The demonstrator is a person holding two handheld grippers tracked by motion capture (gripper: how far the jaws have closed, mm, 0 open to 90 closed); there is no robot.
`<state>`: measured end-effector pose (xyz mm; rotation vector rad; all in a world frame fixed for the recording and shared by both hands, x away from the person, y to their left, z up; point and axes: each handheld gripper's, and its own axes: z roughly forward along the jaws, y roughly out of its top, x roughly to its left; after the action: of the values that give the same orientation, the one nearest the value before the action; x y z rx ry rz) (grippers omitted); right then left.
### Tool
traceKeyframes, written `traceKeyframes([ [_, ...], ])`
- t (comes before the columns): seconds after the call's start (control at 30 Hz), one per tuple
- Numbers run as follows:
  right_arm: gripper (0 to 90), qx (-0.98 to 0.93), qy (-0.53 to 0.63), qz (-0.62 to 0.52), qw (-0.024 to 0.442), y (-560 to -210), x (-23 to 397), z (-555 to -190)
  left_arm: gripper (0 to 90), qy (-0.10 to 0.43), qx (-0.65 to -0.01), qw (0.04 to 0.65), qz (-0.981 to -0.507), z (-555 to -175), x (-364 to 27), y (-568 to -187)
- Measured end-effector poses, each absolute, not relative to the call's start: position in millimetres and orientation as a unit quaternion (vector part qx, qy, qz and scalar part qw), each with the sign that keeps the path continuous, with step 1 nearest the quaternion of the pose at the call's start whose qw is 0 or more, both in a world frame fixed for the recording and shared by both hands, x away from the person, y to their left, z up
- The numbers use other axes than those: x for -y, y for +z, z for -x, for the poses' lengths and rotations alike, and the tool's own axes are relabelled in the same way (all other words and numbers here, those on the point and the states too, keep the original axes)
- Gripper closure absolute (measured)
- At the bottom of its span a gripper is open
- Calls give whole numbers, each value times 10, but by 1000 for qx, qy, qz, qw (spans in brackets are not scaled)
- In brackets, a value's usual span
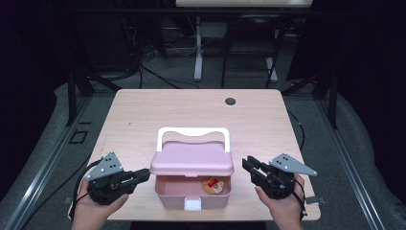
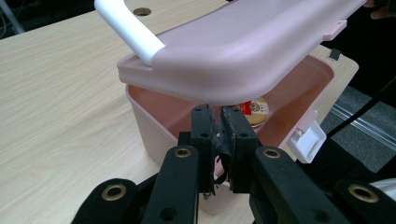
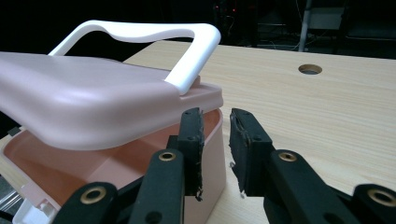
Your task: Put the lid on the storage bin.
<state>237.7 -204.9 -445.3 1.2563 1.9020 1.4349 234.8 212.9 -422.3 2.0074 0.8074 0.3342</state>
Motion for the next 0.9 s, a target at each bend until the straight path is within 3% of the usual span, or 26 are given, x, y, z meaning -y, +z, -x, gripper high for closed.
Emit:
traceKeyframes([
  [0.9,738,-688,516,-463,215,-4542,2051,-2387,844,120,-333,435,-828,-2273,-2131,-4480],
])
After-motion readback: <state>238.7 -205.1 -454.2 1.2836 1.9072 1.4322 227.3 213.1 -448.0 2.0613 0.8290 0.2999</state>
